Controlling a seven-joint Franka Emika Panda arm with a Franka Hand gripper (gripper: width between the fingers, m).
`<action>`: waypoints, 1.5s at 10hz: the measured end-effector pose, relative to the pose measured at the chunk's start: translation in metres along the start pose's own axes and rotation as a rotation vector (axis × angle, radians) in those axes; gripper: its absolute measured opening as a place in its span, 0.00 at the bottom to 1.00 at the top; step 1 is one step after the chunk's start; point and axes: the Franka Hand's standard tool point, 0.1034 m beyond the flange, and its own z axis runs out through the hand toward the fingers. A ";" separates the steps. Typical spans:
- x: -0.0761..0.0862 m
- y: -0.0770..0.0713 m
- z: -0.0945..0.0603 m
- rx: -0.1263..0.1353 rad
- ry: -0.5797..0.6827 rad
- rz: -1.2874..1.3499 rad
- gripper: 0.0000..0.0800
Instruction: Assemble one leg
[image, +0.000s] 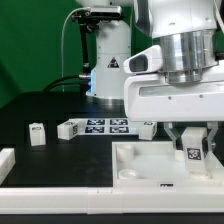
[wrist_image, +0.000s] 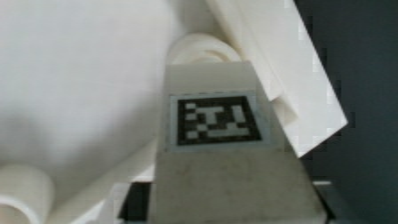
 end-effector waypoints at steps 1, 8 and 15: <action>0.000 0.001 0.000 0.009 0.008 0.077 0.37; 0.000 0.002 -0.002 0.048 -0.019 0.536 0.38; -0.004 -0.006 -0.003 0.051 -0.001 -0.167 0.81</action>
Offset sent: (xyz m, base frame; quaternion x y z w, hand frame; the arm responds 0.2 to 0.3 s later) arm -0.0010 0.0052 -0.0014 0.0079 -0.0075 0.2211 0.9752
